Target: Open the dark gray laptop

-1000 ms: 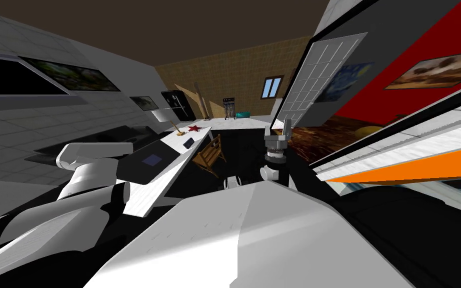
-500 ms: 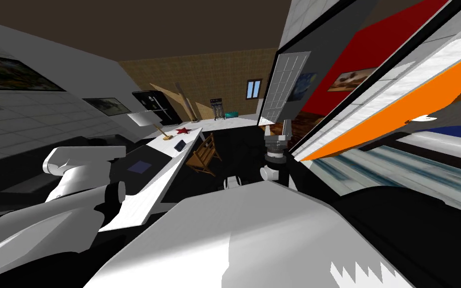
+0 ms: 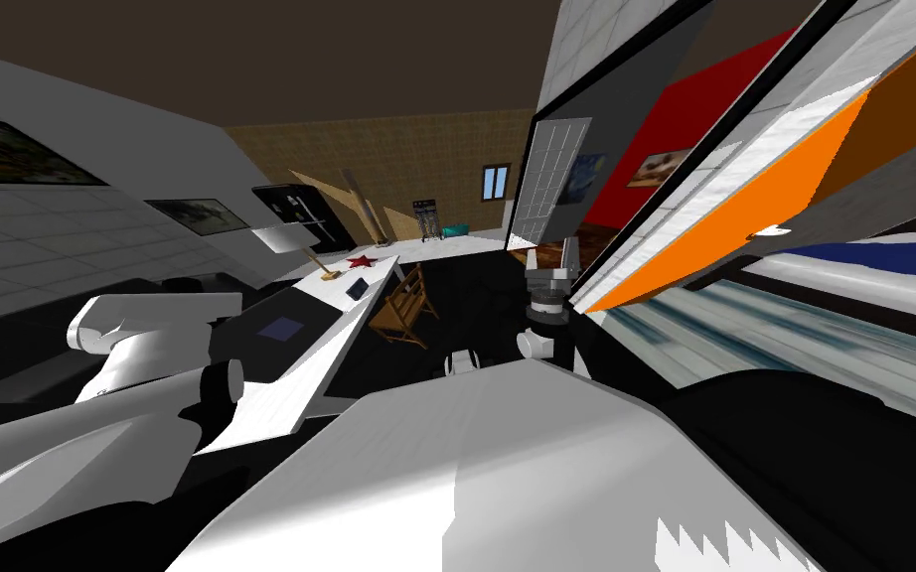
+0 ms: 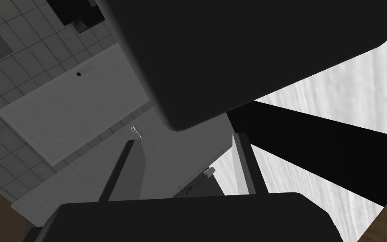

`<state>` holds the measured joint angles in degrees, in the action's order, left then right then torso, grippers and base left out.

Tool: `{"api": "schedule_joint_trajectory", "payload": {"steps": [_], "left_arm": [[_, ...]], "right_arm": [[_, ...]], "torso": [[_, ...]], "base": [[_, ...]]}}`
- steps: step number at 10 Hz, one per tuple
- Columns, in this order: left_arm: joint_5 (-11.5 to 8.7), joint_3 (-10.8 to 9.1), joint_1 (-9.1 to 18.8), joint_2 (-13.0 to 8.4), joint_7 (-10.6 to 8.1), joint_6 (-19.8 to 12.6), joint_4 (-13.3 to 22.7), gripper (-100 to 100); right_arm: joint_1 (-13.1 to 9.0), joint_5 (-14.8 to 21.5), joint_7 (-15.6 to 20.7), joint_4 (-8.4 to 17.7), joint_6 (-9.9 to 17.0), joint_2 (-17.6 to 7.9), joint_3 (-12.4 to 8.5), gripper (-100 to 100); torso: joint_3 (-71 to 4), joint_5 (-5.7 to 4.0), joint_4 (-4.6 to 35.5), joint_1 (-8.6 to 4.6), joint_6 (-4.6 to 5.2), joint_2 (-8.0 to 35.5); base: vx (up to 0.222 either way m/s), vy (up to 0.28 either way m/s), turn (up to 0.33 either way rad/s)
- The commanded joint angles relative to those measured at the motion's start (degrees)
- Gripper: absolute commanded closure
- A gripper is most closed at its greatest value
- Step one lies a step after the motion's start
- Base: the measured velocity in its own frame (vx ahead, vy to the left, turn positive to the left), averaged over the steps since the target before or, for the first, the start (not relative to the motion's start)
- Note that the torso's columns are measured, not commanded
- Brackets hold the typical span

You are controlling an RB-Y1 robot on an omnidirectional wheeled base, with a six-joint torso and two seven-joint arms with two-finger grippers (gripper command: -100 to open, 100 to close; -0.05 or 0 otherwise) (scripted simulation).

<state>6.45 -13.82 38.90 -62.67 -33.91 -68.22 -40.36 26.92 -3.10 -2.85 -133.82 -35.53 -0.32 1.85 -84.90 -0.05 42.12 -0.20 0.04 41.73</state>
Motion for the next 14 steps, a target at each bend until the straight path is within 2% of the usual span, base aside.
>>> {"api": "schedule_joint_trajectory", "payload": {"steps": [1, 3, 4, 5, 6, 9, 10, 12, 13, 14], "left_arm": [[-2.1, 0.44, -0.7, 0.7, 2.03, 0.1, -2.9, 100], [-5.3, 1.29, -1.4, 1.9, 5.14, 0.1, -6.9, 100], [-5.3, 1.29, -1.4, 1.9, 5.14, 0.1, -7.5, 100], [-7.0, 1.71, -1.8, 2.5, 6.69, 0.1, -9.5, 100], [-7.0, 1.71, -1.8, 2.5, 6.69, 0.1, -9.8, 100], [-11.8, 2.99, -2.8, 4.3, 11.36, 0.1, -16.7, 100], [-11.8, 2.99, -2.8, 4.3, 11.36, 0.1, -16.7, 100], [-15.0, 3.84, -3.6, 5.4, 14.47, 0.1, -20.4, 100], [-15.0, 3.84, -3.6, 5.4, 14.47, 0.1, -20.9, 100], [-14.6, 3.95, -3.2, 5.4, 14.17, 0.4, -19.9, 100]], "right_arm": [[0.0, 0.0, 0.0, 0.0, 0.0, 0.0, 0.0, 0], [0.0, 0.0, 0.0, 0.0, 0.0, 0.0, 0.0, 0], [0.0, 0.0, 0.0, 0.0, 0.0, 0.0, 0.0, 0], [0.0, 0.0, 0.0, 0.0, 0.0, 0.0, 0.0, 0], [0.0, 0.0, 0.0, 0.0, 0.0, 0.0, 0.0, 0], [0.0, 0.0, 0.0, 0.0, 0.0, 0.0, 0.0, 0], [0.0, 0.0, 0.0, 0.0, 0.0, 0.0, 0.0, 0], [0.0, 0.0, 0.0, 0.0, 0.0, 0.0, 0.0, 0], [0.0, 0.0, 0.0, 0.0, 0.0, 0.0, 0.0, 0], [0.0, 0.0, 0.0, 0.0, 0.0, 0.0, 0.0, 0]], "torso": [[-0.1, -0.03, -0.1, -0.04, -0.10, -0.2], [0.2, 0.07, 0.1, 0.28, -0.06, 0.4], [0.3, 0.09, 0.1, 0.26, -0.07, 0.5], [0.5, 0.08, 0.2, 0.29, 0.01, 0.8], [0.5, 0.09, 0.3, 0.33, -0.09, 0.8], [0.2, 0.00, 0.1, 0.01, -0.02, 0.4], [0.1, -0.01, 0.0, 0.04, -0.01, 0.1], [0.4, 0.12, 0.2, 0.39, -0.07, 0.7], [0.4, 0.07, 0.2, 0.19, -0.02, 0.7], [0.4, 0.04, 0.2, 0.21, 0.05, 0.7]], "base": [[0.195, -0.067, 0.215], [0.231, -0.064, 0.390], [0.166, -0.069, 0.244], [0.147, -0.046, 0.392], [0.118, -0.046, 0.206], [0.198, -0.114, 0.402], [0.201, -0.112, 0.398], [0.146, -0.122, 0.474], [0.115, -0.123, 0.179], [0.039, -0.043, 0.013]]}}
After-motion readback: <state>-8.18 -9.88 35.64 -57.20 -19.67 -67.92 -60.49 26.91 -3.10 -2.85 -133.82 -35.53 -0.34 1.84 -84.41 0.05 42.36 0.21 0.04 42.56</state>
